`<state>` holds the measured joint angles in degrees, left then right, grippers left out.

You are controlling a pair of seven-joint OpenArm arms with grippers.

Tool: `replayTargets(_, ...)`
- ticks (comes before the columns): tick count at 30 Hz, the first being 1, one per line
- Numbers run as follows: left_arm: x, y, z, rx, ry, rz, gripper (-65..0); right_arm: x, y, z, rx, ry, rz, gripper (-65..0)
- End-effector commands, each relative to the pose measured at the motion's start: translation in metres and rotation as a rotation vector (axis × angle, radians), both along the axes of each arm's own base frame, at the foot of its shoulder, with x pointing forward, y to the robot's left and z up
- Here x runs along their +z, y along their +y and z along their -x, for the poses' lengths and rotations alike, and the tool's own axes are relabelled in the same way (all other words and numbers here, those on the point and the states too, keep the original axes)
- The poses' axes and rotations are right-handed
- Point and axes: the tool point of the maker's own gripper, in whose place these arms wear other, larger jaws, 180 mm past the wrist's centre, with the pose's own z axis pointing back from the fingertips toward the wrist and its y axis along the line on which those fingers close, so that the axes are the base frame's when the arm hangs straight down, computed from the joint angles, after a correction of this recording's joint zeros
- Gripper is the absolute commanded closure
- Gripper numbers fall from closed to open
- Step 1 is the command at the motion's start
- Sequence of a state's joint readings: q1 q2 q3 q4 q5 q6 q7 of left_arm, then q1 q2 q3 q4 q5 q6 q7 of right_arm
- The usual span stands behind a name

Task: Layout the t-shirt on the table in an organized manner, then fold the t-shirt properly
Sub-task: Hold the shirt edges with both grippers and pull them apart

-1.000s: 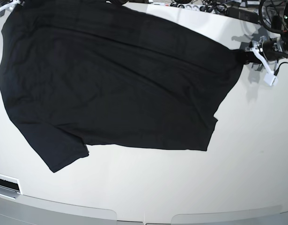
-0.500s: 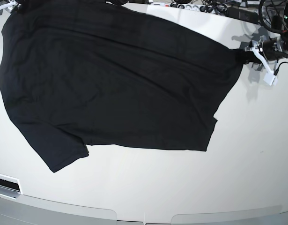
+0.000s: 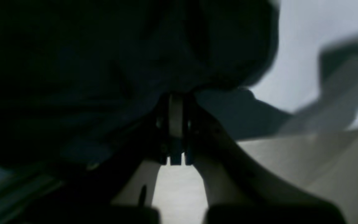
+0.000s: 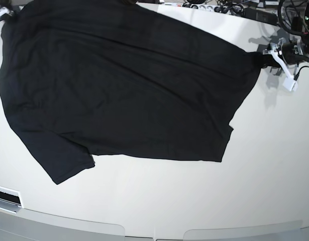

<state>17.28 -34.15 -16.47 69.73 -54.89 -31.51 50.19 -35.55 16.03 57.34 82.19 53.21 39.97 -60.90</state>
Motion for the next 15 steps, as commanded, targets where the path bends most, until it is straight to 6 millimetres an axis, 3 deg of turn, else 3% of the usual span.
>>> replayTargets(1,0.006,0.007,-0.007,-0.002,-0.018,-0.017,0.0,0.014,-0.013,0.005,-0.004,-0.009,0.036,0.0)
replayTargets(4,0.006,0.007,-0.007,-0.003,-0.019,-0.018,0.0,0.027,-0.014,0.007,0.005,-0.030,0.048,0.0)
replayTargets(9,0.009,0.005,-0.010,0.008,-0.030,0.001,0.0,0.029,-0.008,0.008,0.030,-0.013,0.030,0.0)
replayTargets(15,0.033,-0.023,-0.020,-0.062,-0.134,0.169,0.0,0.033,0.002,0.002,0.030,-0.047,-0.029,0.0)
